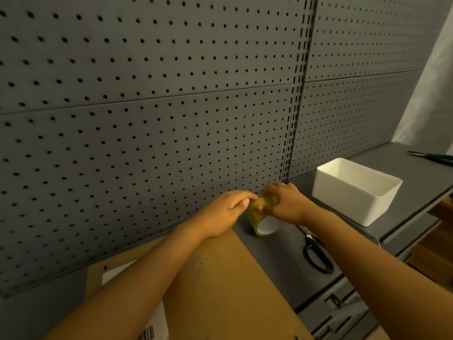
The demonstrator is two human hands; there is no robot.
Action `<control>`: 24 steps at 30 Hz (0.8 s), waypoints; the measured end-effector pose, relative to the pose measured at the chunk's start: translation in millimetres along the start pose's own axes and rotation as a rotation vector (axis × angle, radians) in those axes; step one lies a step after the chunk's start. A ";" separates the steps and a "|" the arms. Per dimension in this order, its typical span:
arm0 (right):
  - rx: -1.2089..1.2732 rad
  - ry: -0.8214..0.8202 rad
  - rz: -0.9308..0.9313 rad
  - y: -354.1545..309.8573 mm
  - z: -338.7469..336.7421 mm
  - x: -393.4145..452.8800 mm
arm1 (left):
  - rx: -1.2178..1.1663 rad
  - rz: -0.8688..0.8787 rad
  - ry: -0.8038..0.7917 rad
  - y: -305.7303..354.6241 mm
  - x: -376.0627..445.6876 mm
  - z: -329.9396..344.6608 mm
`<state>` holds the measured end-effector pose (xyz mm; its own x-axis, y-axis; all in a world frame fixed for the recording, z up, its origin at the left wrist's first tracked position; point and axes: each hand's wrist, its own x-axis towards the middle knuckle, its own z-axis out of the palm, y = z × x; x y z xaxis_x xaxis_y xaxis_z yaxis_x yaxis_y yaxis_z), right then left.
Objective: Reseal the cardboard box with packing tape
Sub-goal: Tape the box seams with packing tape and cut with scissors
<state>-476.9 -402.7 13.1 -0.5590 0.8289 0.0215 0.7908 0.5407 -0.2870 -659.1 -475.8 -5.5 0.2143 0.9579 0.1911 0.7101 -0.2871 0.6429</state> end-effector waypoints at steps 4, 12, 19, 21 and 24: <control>0.016 0.099 -0.084 10.6 0.9 3.4 | 0.099 0.019 0.224 -3.3 -1.5 -2.2; -0.266 -0.254 -0.068 28.2 24.6 8.5 | 0.272 -0.141 0.498 0.9 -18.4 -7.5; -0.271 -0.108 -0.094 15.7 19.4 2.5 | 0.369 -0.349 0.533 11.2 -52.4 -23.1; -0.251 -0.050 -0.079 9.4 19.6 -0.7 | 0.374 -0.395 0.497 15.8 -62.7 -24.9; -0.156 0.025 -0.071 0.0 15.9 -6.3 | 0.406 -0.401 0.412 26.9 -77.1 -21.2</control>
<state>-477.3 -410.2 -2.2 -0.6100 0.7901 0.0606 0.7798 0.6121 -0.1315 -670.7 -557.3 12.7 -0.3309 0.8899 0.3139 0.8926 0.1872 0.4102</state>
